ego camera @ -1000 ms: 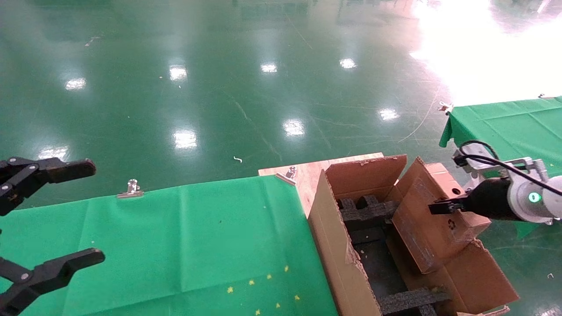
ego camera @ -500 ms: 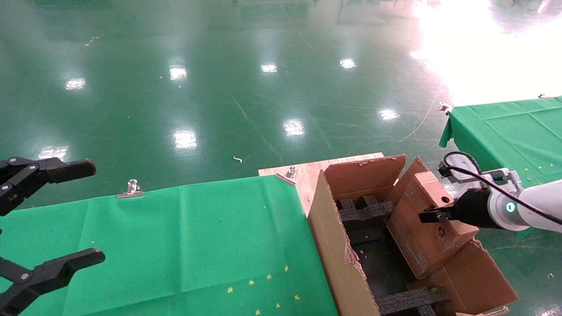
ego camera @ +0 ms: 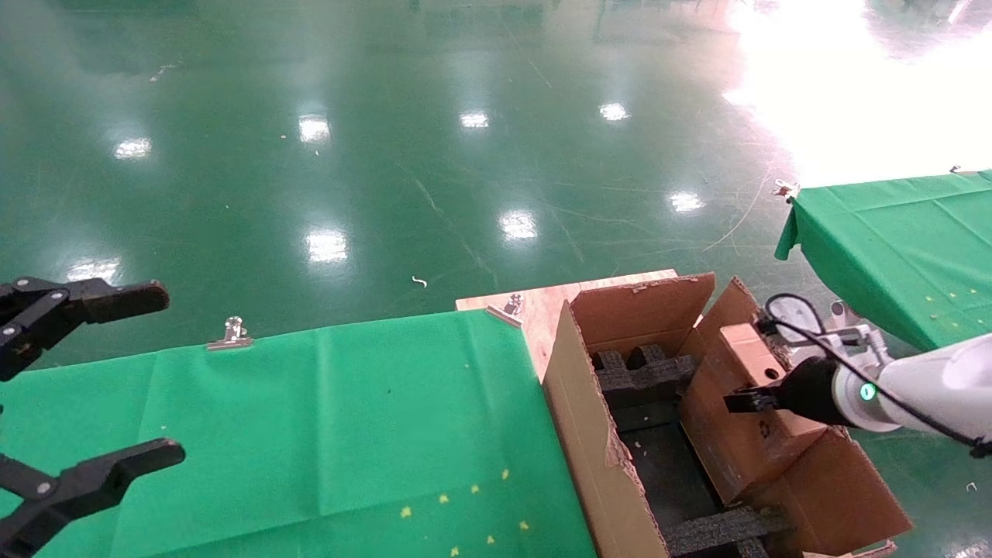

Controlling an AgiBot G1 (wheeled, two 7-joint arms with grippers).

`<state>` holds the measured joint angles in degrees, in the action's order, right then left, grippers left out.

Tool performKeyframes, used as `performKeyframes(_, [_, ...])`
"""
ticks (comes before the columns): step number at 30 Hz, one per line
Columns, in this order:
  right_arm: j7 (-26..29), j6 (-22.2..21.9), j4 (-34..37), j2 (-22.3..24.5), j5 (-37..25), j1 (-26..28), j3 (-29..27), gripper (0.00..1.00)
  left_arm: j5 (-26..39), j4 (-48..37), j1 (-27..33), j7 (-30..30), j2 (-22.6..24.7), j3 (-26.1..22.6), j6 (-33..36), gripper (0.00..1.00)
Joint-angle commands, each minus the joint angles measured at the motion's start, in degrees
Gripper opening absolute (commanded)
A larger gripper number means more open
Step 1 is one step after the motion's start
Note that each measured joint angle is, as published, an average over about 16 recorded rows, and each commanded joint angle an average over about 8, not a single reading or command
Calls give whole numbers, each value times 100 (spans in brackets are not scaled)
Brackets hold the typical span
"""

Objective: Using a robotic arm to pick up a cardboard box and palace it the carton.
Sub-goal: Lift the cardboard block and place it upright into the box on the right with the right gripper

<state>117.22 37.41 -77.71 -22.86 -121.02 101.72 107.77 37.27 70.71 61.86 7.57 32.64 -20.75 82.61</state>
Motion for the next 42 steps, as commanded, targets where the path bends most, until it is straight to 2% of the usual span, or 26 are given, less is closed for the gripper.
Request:
performKeyframes(1, [164,-50,5,-43,-119,-94,17,0,0,0,0,0,0,0,0,100])
performKeyframes(14, [1027,-87,68,-364,-660,-710,129,0,0,0,0,0,0,0,0,100])
performKeyframes(26, [1359,-102,218,-620,-788,-1013,173,2,0,0,0,0,0,0,0,100])
performKeyframes(27, [1367,-105,226,-629,-788,-1021,173,9,0,0,0,0,0,0,0,100])
performKeyframes(34, [1378,-131,268,-668,-799,-1057,165,95,-1,-1,-1,-1,-1,1,-1,100])
performKeyframes(35, [1377,-133,272,-671,-799,-1060,164,100,-1,-1,-2,-1,-1,1,-1,100])
performKeyframes(42, [1377,-130,263,-661,-782,-1051,169,100,-1,-1,-2,-1,-1,1,-1,100])
